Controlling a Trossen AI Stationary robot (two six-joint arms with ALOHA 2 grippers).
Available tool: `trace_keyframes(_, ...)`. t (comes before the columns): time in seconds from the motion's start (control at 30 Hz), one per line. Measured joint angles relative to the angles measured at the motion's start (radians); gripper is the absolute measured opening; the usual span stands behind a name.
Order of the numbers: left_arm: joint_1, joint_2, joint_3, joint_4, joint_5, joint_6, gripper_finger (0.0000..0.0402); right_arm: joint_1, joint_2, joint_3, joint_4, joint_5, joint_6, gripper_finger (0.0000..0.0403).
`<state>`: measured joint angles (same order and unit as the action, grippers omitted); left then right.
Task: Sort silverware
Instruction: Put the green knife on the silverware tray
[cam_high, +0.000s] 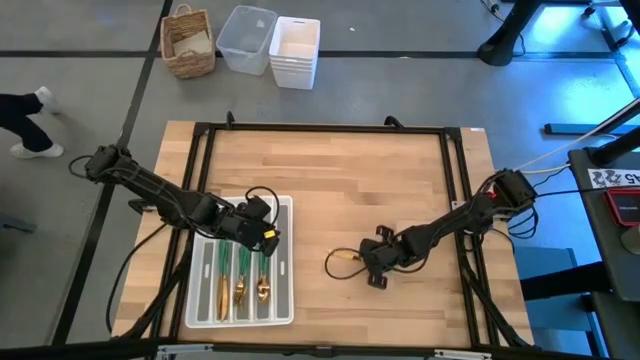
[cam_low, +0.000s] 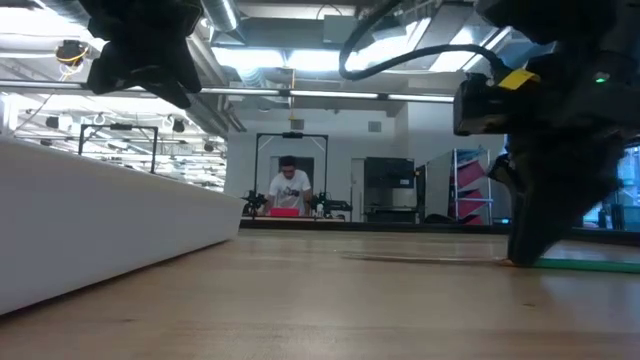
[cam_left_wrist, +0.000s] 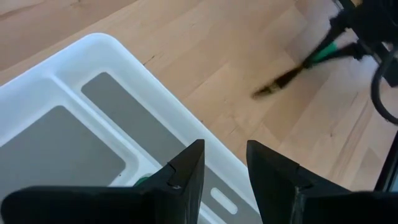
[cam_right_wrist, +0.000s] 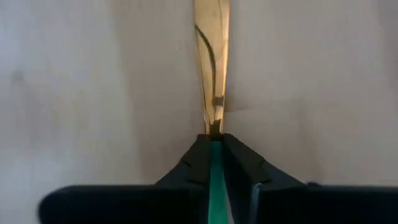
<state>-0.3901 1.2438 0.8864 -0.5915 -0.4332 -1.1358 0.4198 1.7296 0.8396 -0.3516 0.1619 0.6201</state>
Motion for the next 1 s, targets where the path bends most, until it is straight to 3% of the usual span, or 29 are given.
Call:
trace_keyframes(0.2,0.000,0.000,0.000,0.008,0.000,-0.016,0.0113,-0.020,-0.001,-0.003,-0.007,0.066,-0.004,0.0005)
trace_keyframes(0.8,0.037,0.001,0.000,0.095,-0.114,0.018,0.0113,-0.122,0.002,-0.001,0.131,0.058,-0.103,0.0002)
trace_keyframes(1.0,0.081,0.001,-0.001,0.214,-0.114,0.138,0.0113,-0.147,0.007,0.062,0.118,0.056,-0.180,0.0005)
